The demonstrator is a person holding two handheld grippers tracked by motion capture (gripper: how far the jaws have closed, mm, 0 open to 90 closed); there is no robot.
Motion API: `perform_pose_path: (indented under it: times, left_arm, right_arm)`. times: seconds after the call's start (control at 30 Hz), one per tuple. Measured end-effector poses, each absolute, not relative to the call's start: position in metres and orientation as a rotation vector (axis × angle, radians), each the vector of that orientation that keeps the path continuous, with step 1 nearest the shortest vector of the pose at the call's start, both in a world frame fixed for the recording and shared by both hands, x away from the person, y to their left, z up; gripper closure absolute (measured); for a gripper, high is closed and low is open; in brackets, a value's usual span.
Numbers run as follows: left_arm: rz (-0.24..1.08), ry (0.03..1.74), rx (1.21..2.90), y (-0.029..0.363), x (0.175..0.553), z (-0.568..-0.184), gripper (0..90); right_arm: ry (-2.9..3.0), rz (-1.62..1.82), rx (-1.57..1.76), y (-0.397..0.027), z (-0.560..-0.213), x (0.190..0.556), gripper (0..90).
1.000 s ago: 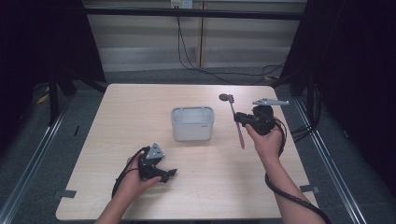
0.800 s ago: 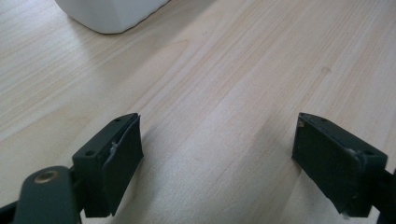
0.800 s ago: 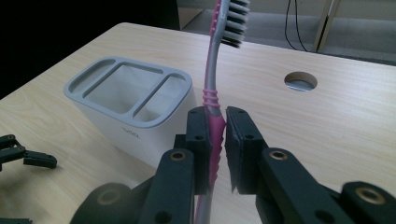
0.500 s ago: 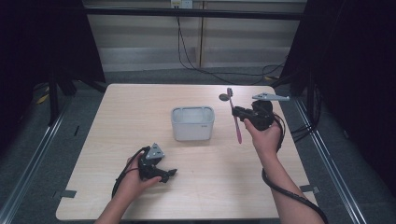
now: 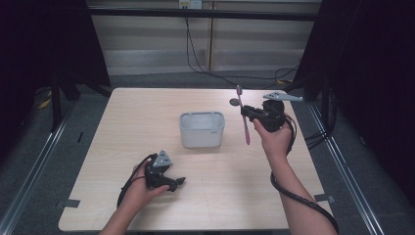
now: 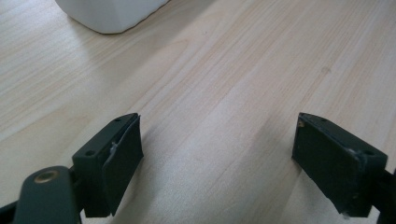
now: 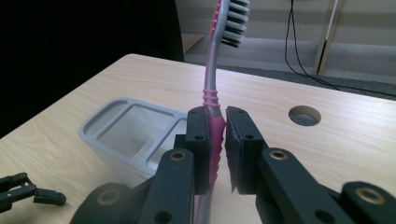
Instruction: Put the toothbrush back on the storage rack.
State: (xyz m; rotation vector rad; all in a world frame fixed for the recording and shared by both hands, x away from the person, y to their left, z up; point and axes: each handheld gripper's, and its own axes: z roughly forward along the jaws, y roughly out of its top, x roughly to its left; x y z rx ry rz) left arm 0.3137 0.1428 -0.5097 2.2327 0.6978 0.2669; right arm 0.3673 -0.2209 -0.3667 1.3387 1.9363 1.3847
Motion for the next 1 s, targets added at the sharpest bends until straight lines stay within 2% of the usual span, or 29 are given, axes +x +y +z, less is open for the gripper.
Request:
perform_pose_path:
  times: [1.0]
  left_arm:
    - [0.272, 0.695, 2.234, 0.143, 0.314, -0.509, 15.6]
  right_arm:
    - [1.897, 1.442, 1.26, -0.195, -0.353, 0.38, 80.0]
